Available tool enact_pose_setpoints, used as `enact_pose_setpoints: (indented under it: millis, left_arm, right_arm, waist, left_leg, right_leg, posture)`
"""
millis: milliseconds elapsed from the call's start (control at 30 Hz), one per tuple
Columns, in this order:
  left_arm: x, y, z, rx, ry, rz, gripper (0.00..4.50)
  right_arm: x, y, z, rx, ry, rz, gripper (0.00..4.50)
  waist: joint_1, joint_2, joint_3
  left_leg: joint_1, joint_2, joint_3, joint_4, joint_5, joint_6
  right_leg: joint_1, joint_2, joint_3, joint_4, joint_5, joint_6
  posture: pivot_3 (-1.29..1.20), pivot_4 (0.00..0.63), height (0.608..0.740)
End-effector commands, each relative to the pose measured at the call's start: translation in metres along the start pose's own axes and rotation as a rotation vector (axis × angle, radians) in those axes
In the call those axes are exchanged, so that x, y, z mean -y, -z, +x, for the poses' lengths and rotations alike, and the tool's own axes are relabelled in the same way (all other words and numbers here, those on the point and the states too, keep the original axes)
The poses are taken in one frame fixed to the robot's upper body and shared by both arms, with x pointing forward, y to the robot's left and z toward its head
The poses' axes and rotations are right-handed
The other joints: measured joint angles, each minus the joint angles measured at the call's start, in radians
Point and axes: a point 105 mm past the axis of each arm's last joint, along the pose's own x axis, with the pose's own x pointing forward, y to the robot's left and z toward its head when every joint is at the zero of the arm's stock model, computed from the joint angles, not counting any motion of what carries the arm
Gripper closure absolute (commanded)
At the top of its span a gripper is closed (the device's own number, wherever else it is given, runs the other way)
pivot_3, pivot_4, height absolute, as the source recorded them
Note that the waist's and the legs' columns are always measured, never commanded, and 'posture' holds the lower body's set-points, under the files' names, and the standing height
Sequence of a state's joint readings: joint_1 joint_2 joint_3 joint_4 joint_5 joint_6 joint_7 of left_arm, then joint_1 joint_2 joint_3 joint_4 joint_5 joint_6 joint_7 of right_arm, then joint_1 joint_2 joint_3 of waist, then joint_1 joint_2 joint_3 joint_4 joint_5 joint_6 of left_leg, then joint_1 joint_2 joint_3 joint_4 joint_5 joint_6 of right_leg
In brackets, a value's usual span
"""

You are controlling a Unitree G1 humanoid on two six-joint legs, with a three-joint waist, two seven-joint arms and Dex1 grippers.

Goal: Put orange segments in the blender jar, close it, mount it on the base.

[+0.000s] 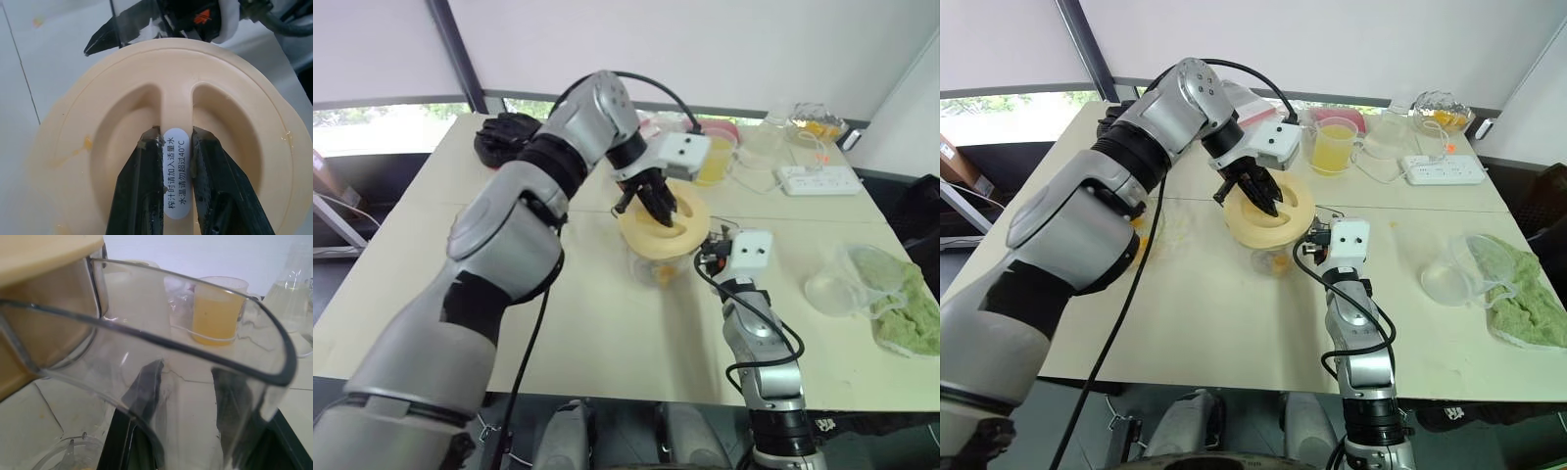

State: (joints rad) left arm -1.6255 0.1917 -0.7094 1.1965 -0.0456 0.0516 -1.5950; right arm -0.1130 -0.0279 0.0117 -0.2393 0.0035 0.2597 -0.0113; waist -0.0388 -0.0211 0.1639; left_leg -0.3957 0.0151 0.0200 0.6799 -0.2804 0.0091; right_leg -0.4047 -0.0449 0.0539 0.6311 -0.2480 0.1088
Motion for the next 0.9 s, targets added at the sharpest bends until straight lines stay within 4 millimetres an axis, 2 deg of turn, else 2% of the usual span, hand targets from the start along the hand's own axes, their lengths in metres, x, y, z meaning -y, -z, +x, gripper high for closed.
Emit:
enact_pose_setpoints:
  millis: [33, 300, 733, 800, 867, 900]
  left_arm:
    - [0.006, 0.04, 0.018, -0.091, 0.013, -0.21, 4.27]
    - [-0.004, 0.045, 0.019, -0.101, -0.103, -0.366, 4.27]
    - [-0.003, 0.037, 0.018, -0.042, -0.094, -0.356, 4.27]
    - [-0.003, 0.037, 0.018, -0.033, -0.097, -0.354, 3.22]
    - [-0.004, 0.034, 0.015, -0.007, -0.099, -0.345, 2.37]
    - [-0.004, 0.031, 0.013, 0.011, -0.1, -0.334, 2.21]
  right_arm:
    - [0.001, -0.015, -0.002, 0.058, -0.009, -0.011, 3.21]
    - [0.002, -0.016, -0.001, 0.054, -0.019, -0.016, 3.21]
    - [0.006, -0.02, 0.005, 0.057, -0.041, -0.035, 3.21]
    - [0.006, -0.019, 0.006, 0.056, -0.047, -0.041, 3.21]
    - [0.006, -0.02, 0.007, 0.056, -0.054, -0.044, 3.21]
    - [0.006, -0.02, 0.007, 0.055, -0.056, -0.045, 3.21]
  waist:
    - [0.0, 0.0, 0.0]
    - [0.004, 0.002, -0.001]
    - [0.015, 0.003, -0.002]
    - [0.017, 0.003, -0.002]
    - [0.018, 0.003, -0.002]
    - [0.018, 0.003, -0.002]
  left_leg:
    - [0.0, 0.0, 0.0, 0.0, -0.001, 0.002]
    - [0.001, 0.0, 0.0, 0.0, -0.003, 0.005]
    - [0.002, -0.001, 0.0, 0.0, -0.003, 0.004]
    - [0.002, 0.0, 0.0, 0.0, -0.003, 0.004]
    - [0.002, 0.0, 0.001, 0.0, -0.003, 0.004]
    - [0.002, 0.0, 0.001, 0.0, -0.003, 0.004]
  right_leg:
    - [0.0, 0.0, 0.0, 0.0, 0.0, 0.0]
    - [0.001, -0.001, 0.0, 0.0, -0.001, 0.001]
    - [0.002, -0.002, 0.001, -0.001, -0.001, 0.001]
    - [0.002, -0.002, 0.001, 0.0, -0.001, 0.001]
    - [0.001, -0.001, 0.001, 0.0, -0.001, 0.001]
    - [0.001, -0.001, 0.001, 0.0, -0.001, 0.001]
  posture:
    - [0.0, 0.15, 0.74]
    - [0.0, 0.15, 0.74]
    - [0.0, 0.15, 0.74]
    - [0.0, 0.15, 0.74]
    - [0.0, 0.15, 0.74]
    - [0.0, 0.15, 0.74]
